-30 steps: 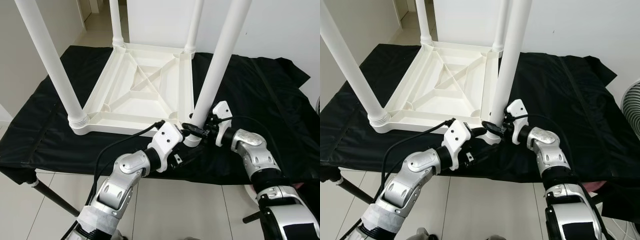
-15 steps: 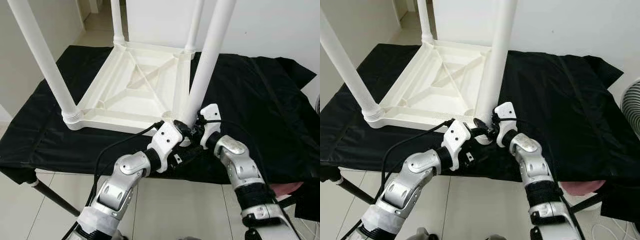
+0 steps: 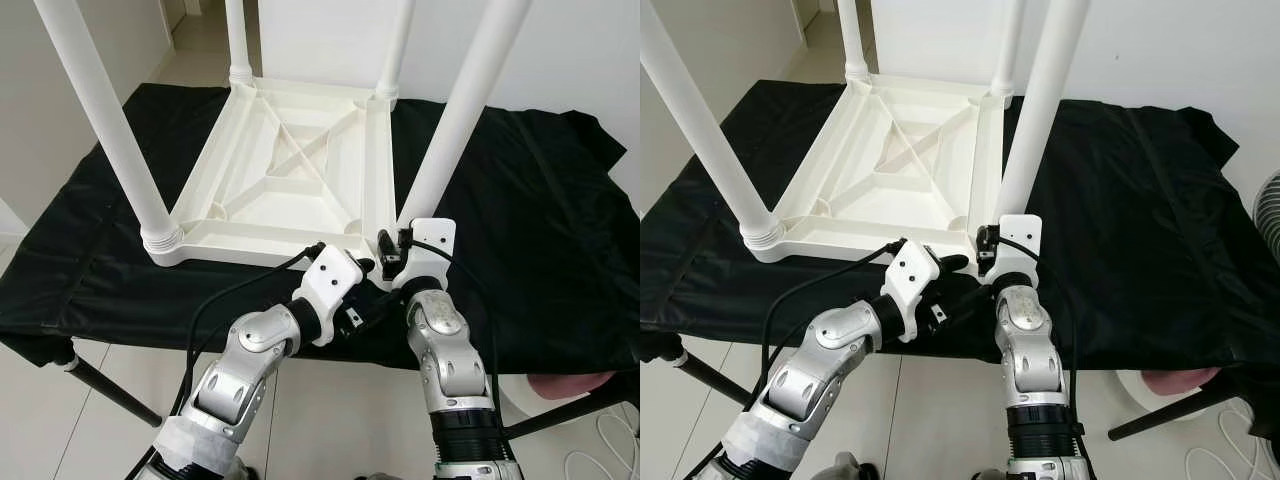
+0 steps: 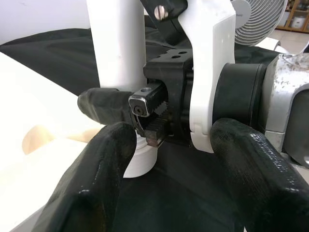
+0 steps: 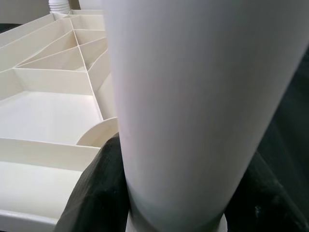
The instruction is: Building children table
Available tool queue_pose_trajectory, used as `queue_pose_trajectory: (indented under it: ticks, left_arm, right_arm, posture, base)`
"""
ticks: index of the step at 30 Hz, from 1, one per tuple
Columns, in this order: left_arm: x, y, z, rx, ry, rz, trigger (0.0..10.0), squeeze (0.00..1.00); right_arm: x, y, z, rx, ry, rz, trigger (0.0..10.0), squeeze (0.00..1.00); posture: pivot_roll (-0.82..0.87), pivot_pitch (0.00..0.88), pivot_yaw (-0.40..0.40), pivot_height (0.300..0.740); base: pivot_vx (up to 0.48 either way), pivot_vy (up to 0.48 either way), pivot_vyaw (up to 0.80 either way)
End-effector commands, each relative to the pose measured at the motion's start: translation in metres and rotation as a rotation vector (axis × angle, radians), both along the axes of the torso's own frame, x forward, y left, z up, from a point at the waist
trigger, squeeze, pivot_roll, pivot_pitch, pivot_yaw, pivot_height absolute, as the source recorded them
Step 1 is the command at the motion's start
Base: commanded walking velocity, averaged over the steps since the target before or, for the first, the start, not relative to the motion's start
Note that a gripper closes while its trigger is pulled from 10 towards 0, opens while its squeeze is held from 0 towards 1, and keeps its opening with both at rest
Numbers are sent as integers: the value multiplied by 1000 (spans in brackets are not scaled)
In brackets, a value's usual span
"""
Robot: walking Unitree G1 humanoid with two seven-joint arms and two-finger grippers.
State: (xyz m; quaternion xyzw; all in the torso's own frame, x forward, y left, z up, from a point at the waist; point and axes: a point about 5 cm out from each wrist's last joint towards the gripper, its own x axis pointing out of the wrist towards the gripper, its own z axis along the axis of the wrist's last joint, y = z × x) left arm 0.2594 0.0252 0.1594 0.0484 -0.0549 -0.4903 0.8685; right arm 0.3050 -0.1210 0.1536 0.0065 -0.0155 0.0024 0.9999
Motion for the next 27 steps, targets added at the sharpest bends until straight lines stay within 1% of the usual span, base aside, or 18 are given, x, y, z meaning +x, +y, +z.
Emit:
queue_pose_trajectory:
  ticks: [1,5,6,11,12,13,14,15,16,17,18,19,20,21,22,23,24,27]
  left_arm:
    - [-2,-1,-2,12,9,-15,10000,0]
    - [-1,-2,-2,10,7,-11,10000,0]
    - [-1,-2,-2,9,7,-9,10000,0]
    - [-2,-3,-2,7,9,-8,10000,0]
    - [-2,-3,-2,7,9,-7,10000,0]
    - [-2,-3,-2,7,9,-7,10000,0]
    - [-2,-3,-2,7,9,-6,10000,0]
    - [-2,-3,-2,7,9,-6,10000,0]
    - [-2,-3,-2,7,6,-5,10000,0]
    - [-2,-3,-2,7,6,-5,10000,0]
    - [-1,-3,-2,7,4,-5,10000,0]
    - [-1,-3,-2,7,4,-5,10000,0]
    - [-1,-2,-2,7,4,-5,10000,0]
    - [-1,-2,-2,7,4,-5,10000,0]
    - [-1,-2,-2,8,4,-5,10000,0]
    - [-1,-2,-2,8,4,-5,10000,0]
    - [-1,-2,-1,7,4,-5,10000,0]
    - [-1,-2,-1,7,4,-5,10000,0]
  right_arm:
    - [-3,-1,14,26,-56,-13,10000,0]
    - [-4,2,16,39,-49,-11,10000,0]
    - [-3,4,17,53,-54,10,10000,1000]
    - [-3,5,20,73,-65,46,10000,1000]
    - [-2,4,21,80,-70,93,10000,1000]
    - [-2,4,21,80,-70,93,10000,1000]
    - [-1,2,21,80,-79,149,10000,1000]
    - [-1,2,21,80,-79,149,10000,1000]
    - [1,-2,21,56,-79,284,10000,220]
    - [1,-2,21,56,-79,284,10000,220]
    - [2,-6,19,37,-73,356,10000,0]
    - [2,-6,19,37,-73,356,10000,0]
    - [3,-11,19,-1,-78,411,10000,0]
    - [3,-11,19,-1,-78,411,10000,0]
    - [5,-17,16,-26,-59,463,10000,0]
    - [5,-17,16,-26,-59,463,10000,0]
    - [8,-25,13,-60,-40,523,10000,0]
    - [11,-32,10,-98,-32,558,10000,0]
  posture:
    - [-109,46,6,740]
    - [-106,43,0,740]
    - [-105,41,-3,740]
    - [-105,38,-4,740]
    - [-105,34,-7,740]
    - [-105,34,-7,740]
    - [-104,34,-7,740]
    - [-104,34,-7,740]
    - [-103,32,-7,740]
    - [-103,32,-7,740]
    - [-104,32,-7,740]
    - [-104,32,-7,740]
    - [-104,32,-7,740]
    - [-104,32,-7,740]
    - [-105,29,-6,740]
    - [-105,29,-6,740]
    - [-103,27,-6,740]
    - [-104,24,-2,740]
  base:
    - [0,0,0]
    - [0,0,0]
    - [0,0,0]
    - [0,0,0]
    - [0,0,0]
    - [0,0,0]
    - [0,0,0]
    - [0,0,0]
    - [0,0,0]
    - [0,0,0]
    - [0,0,0]
    - [0,0,0]
    - [0,0,0]
    - [0,0,0]
    - [0,0,0]
    - [0,0,0]
    - [0,0,0]
    - [0,0,0]
